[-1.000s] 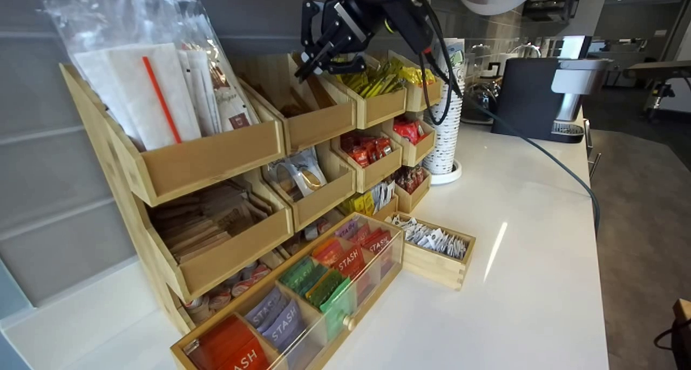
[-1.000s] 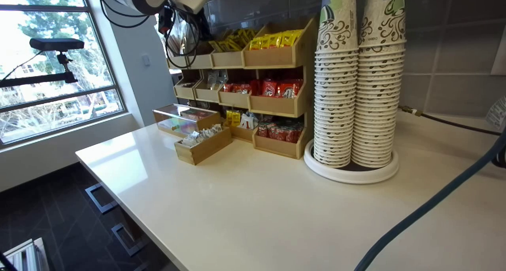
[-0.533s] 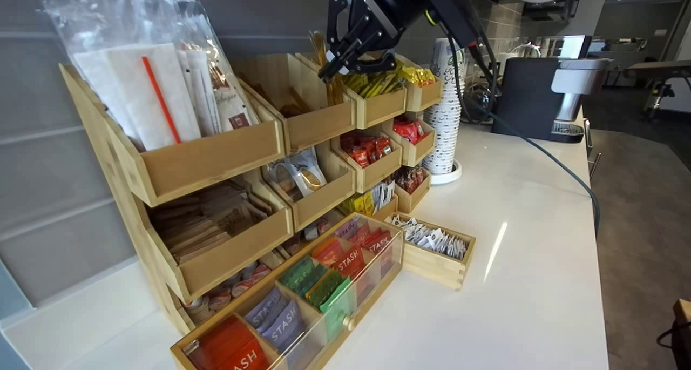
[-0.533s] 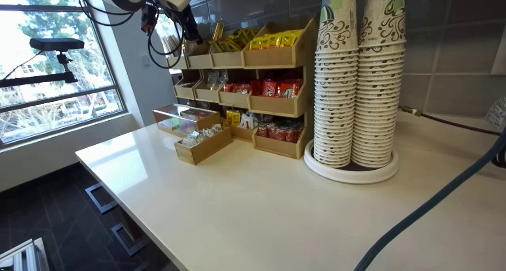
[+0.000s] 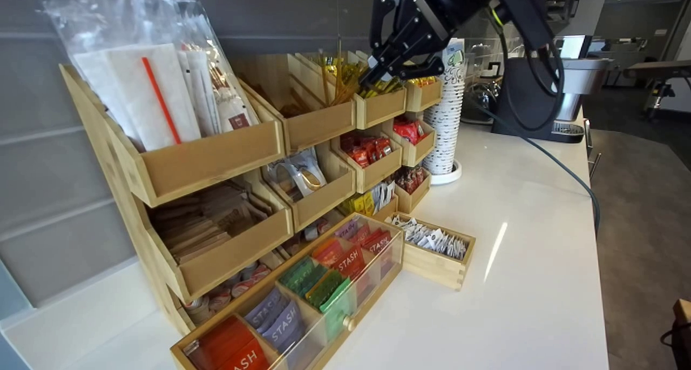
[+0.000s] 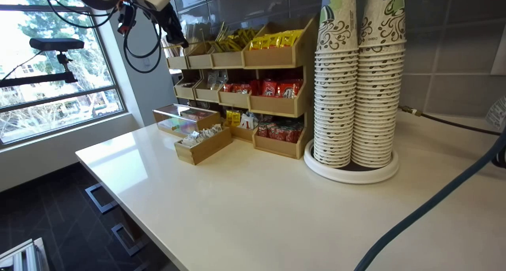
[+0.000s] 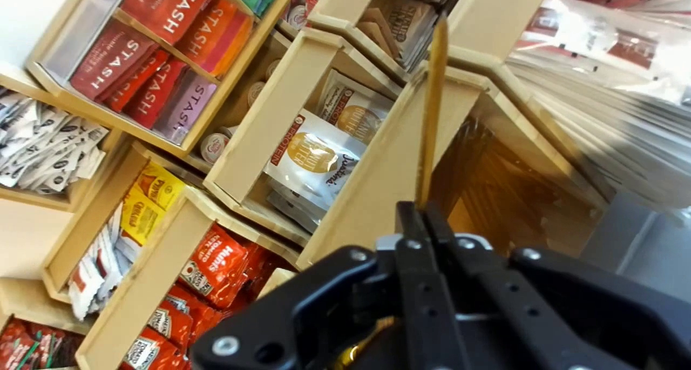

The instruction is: Remove a brown stick from the second top compartment from the left and put it on the counter

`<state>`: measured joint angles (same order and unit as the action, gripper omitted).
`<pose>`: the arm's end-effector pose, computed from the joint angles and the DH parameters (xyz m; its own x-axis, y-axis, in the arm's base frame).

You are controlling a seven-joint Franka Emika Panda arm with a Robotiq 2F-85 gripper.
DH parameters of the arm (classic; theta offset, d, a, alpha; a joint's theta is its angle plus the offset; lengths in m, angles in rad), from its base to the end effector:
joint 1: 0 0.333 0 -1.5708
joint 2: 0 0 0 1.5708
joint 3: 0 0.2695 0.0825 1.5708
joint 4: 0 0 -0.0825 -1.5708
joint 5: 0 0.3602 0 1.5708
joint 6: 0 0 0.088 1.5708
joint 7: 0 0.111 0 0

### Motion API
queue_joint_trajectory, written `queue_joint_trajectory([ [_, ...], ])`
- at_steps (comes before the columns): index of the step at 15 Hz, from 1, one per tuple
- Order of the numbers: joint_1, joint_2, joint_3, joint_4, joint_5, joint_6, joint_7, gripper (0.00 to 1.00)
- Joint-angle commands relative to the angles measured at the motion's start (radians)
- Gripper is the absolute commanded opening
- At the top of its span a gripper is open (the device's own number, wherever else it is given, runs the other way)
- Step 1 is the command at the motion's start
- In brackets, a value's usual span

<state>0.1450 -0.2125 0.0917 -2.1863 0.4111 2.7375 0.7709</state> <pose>0.5149 0.1116 0.5261 0.5858 -0.7837 0.2064 -0.4826 -0.5419 -0.6881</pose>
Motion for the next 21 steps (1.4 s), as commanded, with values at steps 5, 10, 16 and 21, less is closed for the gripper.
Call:
queue_joint_trajectory([
  [5, 0.0, -0.225, -0.002, -0.193, 0.035, -0.045, -0.066, 0.01],
  [10, -0.024, -0.315, -0.014, -0.259, 0.021, -0.12, -0.08, 0.01],
  [16, -0.082, -0.384, -0.024, -0.312, -0.003, -0.217, -0.08, 0.01],
  [21, -0.185, -0.387, -0.01, -0.335, -0.087, -0.358, -0.047, 0.01],
])
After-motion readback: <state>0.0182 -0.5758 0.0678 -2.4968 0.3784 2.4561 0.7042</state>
